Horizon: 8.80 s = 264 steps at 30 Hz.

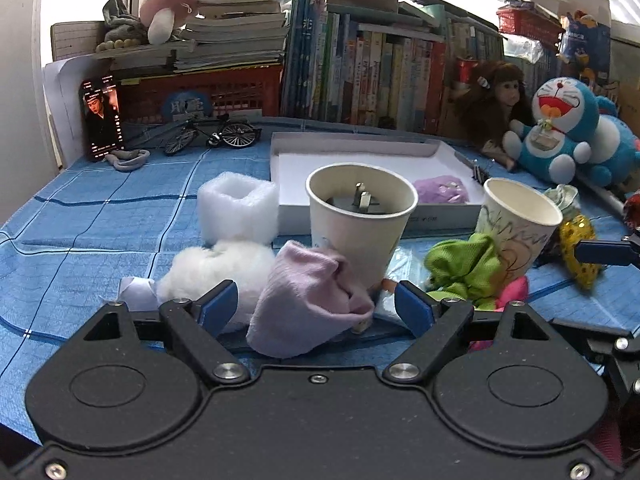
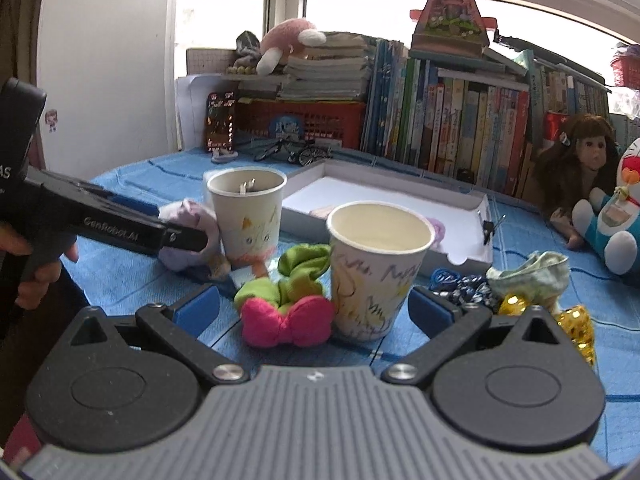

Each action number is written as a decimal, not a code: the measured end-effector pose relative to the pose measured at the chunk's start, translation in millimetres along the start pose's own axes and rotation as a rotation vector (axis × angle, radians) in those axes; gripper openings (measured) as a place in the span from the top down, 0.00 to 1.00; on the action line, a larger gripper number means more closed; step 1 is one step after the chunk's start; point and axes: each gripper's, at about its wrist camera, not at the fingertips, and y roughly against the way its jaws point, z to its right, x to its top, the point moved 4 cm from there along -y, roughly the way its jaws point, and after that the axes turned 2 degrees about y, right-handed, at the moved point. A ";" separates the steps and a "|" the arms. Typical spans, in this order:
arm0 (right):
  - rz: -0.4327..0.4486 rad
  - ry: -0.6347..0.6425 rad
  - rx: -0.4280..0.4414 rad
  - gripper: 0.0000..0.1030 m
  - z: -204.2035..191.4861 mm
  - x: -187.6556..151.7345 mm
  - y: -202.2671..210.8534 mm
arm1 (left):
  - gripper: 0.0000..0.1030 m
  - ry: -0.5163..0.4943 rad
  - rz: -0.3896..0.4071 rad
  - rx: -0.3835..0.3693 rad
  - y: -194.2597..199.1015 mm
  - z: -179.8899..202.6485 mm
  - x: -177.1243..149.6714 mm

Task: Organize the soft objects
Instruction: 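Grasp the lavender sock with the left tool while the right tool grasps the pink bow, then carry the sock with the left tool while the right tool carries the pink bow to the tray, then lower and release the sock with the left tool while the right tool releases the bow in the tray, then withdraw both tools from the tray, left tool moving toward the white fluffy toy, then grasp the white fluffy toy with the left tool while the right tool grasps the gold sequin bow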

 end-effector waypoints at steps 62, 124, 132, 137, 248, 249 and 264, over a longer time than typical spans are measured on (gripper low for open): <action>0.089 -0.037 -0.045 0.40 -25.4 -11.2 4.0 | 0.65 -0.042 0.001 -0.065 19.6 25.2 -6.9; 0.080 -0.254 -0.177 0.42 137.6 128.3 -56.9 | 0.65 0.175 -0.250 -0.208 -133.7 15.5 193.3; -0.034 -0.322 -0.160 0.42 159.7 118.6 -114.1 | 0.65 0.179 -0.362 -0.144 -200.8 14.9 185.8; -0.064 -0.336 -0.166 0.42 167.1 115.4 -141.0 | 0.65 0.168 -0.396 -0.112 -226.0 17.0 184.0; 0.102 -0.228 -0.260 0.02 126.3 15.7 40.5 | 0.20 0.075 0.020 -0.017 13.2 -51.9 66.2; 0.097 -0.230 -0.267 0.01 126.8 12.7 40.2 | 0.20 0.081 0.012 -0.010 11.9 -55.6 62.8; 0.007 -0.225 -0.334 0.01 127.9 -21.7 24.1 | 0.20 0.116 -0.052 0.069 -13.1 -67.6 17.9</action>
